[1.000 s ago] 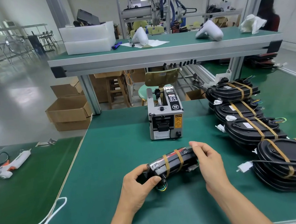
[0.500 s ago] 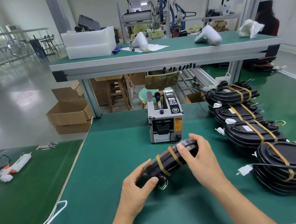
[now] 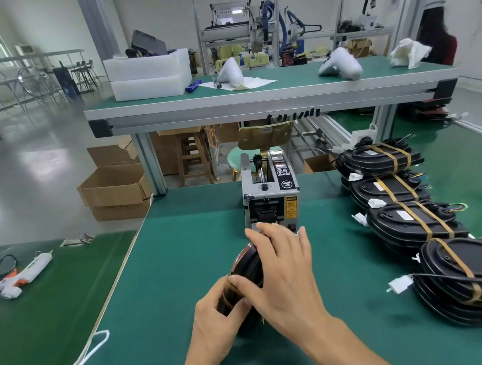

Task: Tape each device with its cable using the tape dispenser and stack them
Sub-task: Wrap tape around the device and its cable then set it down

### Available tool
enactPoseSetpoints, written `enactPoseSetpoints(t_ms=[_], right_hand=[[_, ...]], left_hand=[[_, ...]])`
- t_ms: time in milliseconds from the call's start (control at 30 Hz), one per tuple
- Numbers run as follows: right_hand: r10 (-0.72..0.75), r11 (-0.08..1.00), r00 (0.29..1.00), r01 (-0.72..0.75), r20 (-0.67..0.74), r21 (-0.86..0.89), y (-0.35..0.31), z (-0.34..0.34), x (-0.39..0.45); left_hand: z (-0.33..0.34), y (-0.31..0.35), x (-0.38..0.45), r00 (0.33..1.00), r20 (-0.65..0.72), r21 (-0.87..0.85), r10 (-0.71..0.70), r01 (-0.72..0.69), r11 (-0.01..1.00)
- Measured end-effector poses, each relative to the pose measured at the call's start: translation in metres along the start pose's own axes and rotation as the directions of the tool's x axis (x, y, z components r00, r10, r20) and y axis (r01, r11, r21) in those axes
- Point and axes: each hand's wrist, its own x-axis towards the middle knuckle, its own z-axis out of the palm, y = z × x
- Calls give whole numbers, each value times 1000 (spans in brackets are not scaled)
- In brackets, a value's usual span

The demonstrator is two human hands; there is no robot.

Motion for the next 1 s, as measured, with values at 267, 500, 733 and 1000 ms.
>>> enactPoseSetpoints(t_ms=[267, 500, 733, 1000], right_hand=[[396, 787, 915, -293, -80, 544, 29, -6, 31], [622, 630, 759, -631, 193, 453, 61, 27, 84], [667, 617, 728, -659, 158, 431, 58, 44, 98], [687, 601, 715, -658, 127, 453, 58, 58, 106]], left_hand=[[-30, -13, -21, 989, -143, -86, -26, 14, 996], [-28, -25, -22, 990, -123, -100, -62, 50, 994], [-27, -24, -20, 992, -113, -129, -62, 47, 991], [-28, -19, -21, 994, -98, -116, -37, 26, 993]])
